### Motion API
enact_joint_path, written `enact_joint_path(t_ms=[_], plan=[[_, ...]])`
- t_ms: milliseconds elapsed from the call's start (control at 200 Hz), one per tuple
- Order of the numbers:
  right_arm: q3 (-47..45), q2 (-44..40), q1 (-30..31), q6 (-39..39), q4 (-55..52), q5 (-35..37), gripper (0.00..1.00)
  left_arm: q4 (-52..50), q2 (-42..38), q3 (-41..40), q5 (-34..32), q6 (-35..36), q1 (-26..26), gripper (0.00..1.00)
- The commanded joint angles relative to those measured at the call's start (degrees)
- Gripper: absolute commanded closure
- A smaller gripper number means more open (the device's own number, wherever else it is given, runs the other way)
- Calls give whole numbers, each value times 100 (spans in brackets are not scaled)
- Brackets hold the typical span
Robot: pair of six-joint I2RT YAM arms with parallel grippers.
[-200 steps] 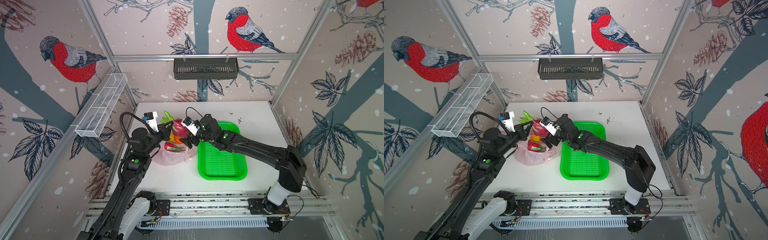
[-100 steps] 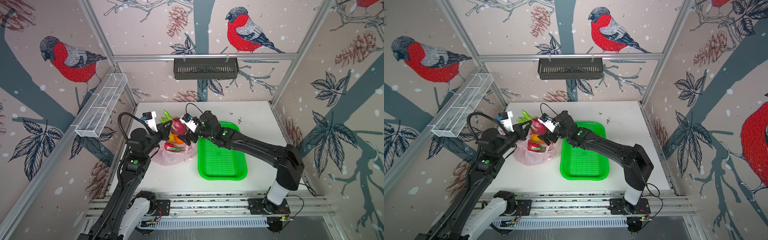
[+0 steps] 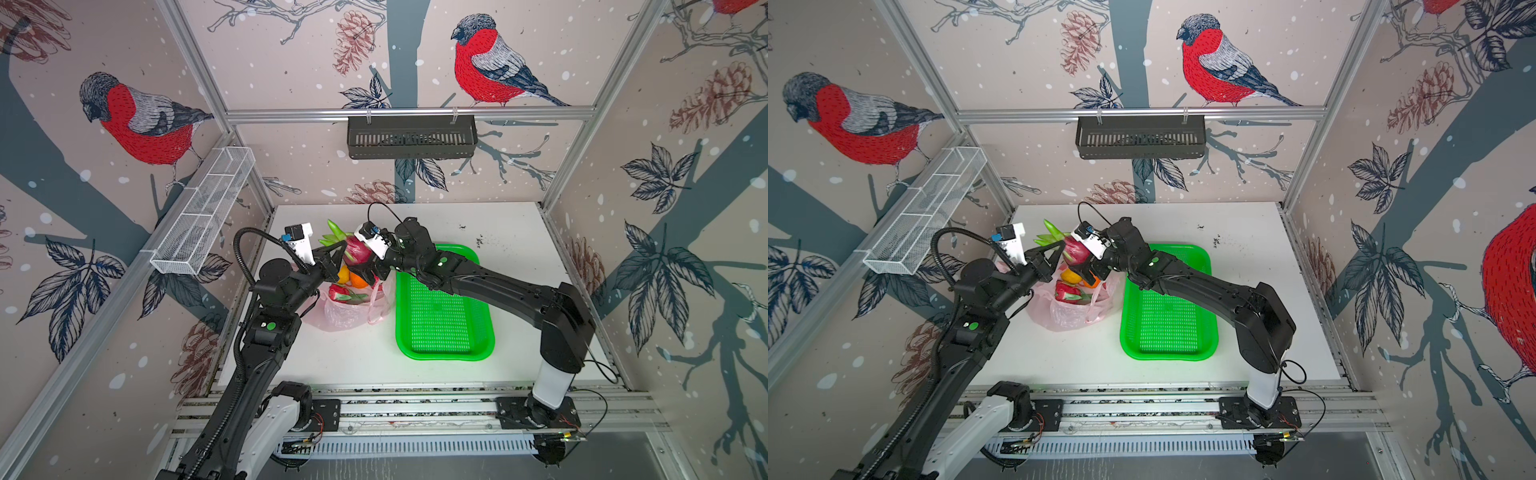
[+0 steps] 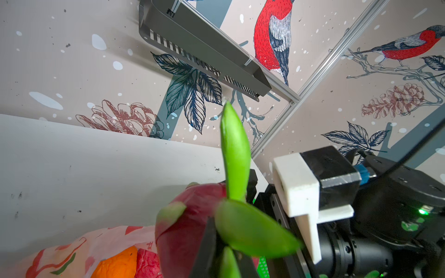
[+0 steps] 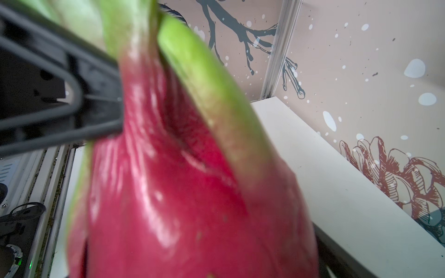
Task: Untie the knot of the plastic bag and take out the fruit
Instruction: Pick up the fruit from the plastic bag.
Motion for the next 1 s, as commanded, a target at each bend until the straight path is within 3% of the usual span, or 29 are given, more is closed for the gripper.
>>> enact_joint_path(t_ms=[0, 50, 120, 280, 365, 470, 610, 701, 796, 996], plan=[[105, 33, 3, 119, 443, -137, 1, 320, -1, -52, 234, -143, 2, 100], [134, 47, 0, 120, 427, -169, 1, 320, -7, -63, 234, -143, 2, 100], [136, 38, 1, 119, 404, -219, 10, 316, 1, -66, 226, -143, 2, 100], [78, -42, 4, 97, 303, -200, 51, 313, 19, -65, 179, -133, 2, 100], [10, -110, 10, 84, 280, -188, 62, 331, 53, -50, 171, -126, 2, 100], [-39, -174, 6, 106, 220, -130, 65, 298, 76, 3, 101, -112, 2, 99], [-91, -260, -17, 251, 111, 173, 66, 257, 7, 41, -8, -79, 2, 68], [-79, -298, -91, 490, -14, 425, 66, 144, -68, 84, -71, -14, 2, 56], [-88, -358, -187, 768, -175, 688, 66, -27, -196, 108, -147, 56, 2, 50], [-378, -829, -314, 1384, -653, 1464, 66, -490, -546, 161, -489, 215, 20, 47]])
